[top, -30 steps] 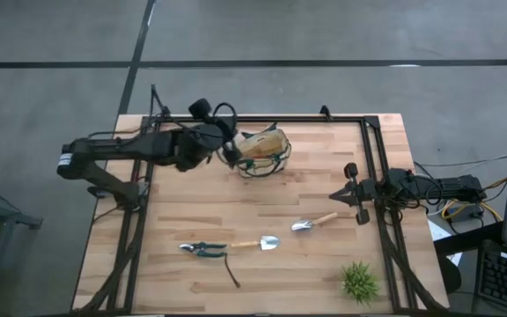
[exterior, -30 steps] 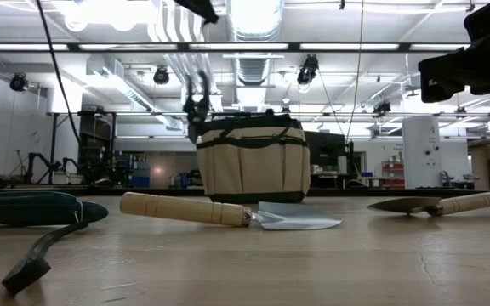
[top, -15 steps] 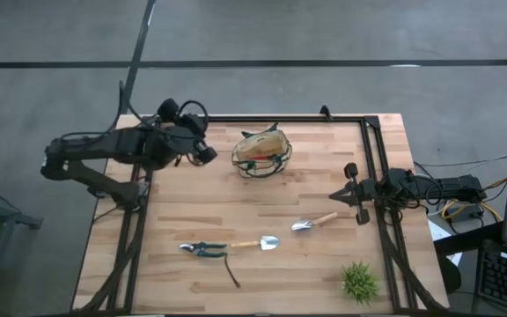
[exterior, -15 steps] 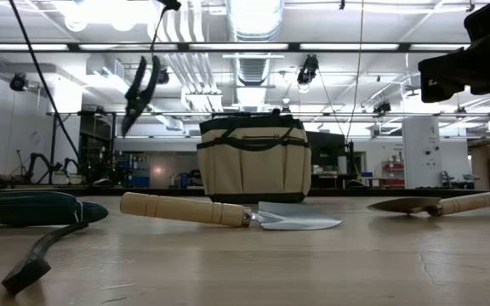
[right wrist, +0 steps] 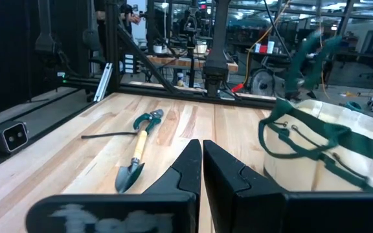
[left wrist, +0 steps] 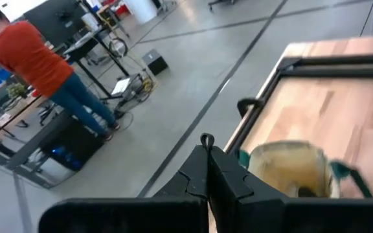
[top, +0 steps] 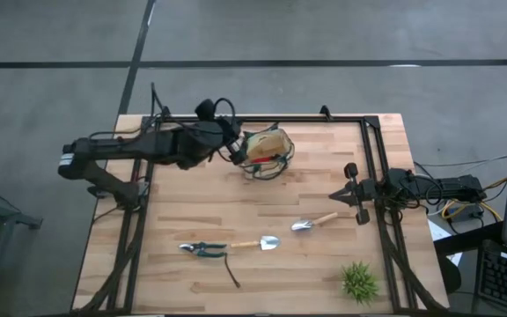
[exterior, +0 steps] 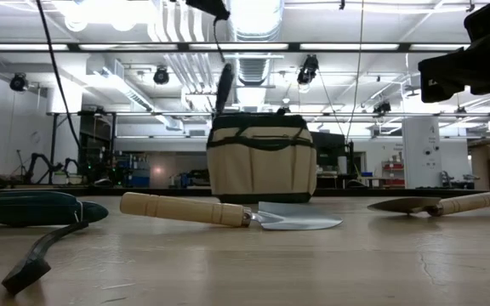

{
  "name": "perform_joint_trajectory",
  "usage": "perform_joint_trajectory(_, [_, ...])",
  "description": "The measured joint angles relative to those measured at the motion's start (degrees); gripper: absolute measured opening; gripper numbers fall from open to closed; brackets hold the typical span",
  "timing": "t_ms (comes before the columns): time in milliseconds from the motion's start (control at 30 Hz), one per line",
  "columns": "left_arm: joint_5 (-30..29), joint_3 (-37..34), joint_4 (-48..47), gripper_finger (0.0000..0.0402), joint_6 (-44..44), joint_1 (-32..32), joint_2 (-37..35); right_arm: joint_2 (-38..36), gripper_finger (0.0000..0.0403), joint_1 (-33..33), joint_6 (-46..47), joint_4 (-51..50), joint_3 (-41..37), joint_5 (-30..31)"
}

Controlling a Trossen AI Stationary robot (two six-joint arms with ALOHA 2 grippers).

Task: Pick & Place Garden tools in Gardening bag
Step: Put the top right shear scissors into the gardening bag

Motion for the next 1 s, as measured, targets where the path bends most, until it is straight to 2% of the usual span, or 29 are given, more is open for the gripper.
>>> perform_joint_trajectory(233, [-0.3, 0.0, -0.3, 0.0003, -1.0, 0.0, -1.5, 0.0, 0.0008, 0.0, 0.0, 0.0, 0.0, 0.0])
perform_joint_trajectory(467, [0.2, 0.0, 6.3, 0.0003, 0.4, 0.3, -3.1, 0.0, 0.0008, 0.0, 0.0, 0.0, 0.0, 0.0])
perform_joint_trajectory(600, [4.5, 0.0, 7.9, 0.0003, 0.1, 1.3, -2.8, 0.0, 0.0008, 0.0, 0.0, 0.0, 0.0, 0.0])
perform_joint_trajectory(867, [5.4, 0.0, 11.1, 0.0003, -1.5, 1.4, -2.3, 0.0, 0.0008, 0.0, 0.0, 0.0, 0.0, 0.0])
perform_joint_trajectory(1000, [9.4, -0.3, 11.5, 0.0003, -3.7, 1.4, -2.3, 0.0, 0.0008, 0.0, 0.0, 0.0, 0.0, 0.0])
